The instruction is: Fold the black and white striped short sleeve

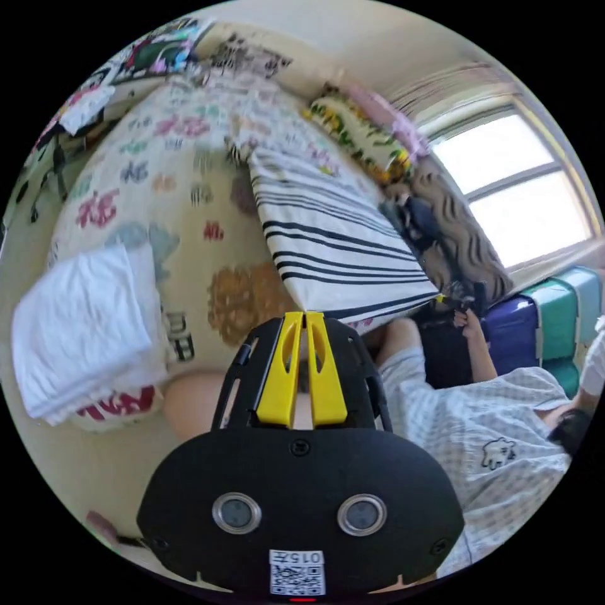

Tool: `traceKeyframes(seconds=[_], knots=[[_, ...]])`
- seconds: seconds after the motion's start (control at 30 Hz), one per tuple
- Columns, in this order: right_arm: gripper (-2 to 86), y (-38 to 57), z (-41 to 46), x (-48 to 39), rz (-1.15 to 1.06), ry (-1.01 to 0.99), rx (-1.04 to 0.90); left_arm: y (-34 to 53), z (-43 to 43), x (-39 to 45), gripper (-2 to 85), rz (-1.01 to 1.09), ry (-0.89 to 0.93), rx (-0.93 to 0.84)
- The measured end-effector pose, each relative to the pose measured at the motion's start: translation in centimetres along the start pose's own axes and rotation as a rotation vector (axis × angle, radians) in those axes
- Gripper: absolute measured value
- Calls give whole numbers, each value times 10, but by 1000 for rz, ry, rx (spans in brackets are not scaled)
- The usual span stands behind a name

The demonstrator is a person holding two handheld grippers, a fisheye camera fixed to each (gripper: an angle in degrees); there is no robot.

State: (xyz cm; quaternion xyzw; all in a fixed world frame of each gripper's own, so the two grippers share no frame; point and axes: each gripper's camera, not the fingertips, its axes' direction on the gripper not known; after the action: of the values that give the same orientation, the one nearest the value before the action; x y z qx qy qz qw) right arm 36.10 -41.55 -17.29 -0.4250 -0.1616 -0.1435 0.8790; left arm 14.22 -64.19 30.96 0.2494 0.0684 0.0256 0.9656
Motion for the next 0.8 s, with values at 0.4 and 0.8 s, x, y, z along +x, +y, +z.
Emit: traceKeyframes(seconds=[0.4,0.8], knots=[[46,29,139,39,44,225,-385,122,277,-72,41,53,-411,-474],[49,23,47,64,51,216,-159,146,316,-132,44,150,-587,-341]])
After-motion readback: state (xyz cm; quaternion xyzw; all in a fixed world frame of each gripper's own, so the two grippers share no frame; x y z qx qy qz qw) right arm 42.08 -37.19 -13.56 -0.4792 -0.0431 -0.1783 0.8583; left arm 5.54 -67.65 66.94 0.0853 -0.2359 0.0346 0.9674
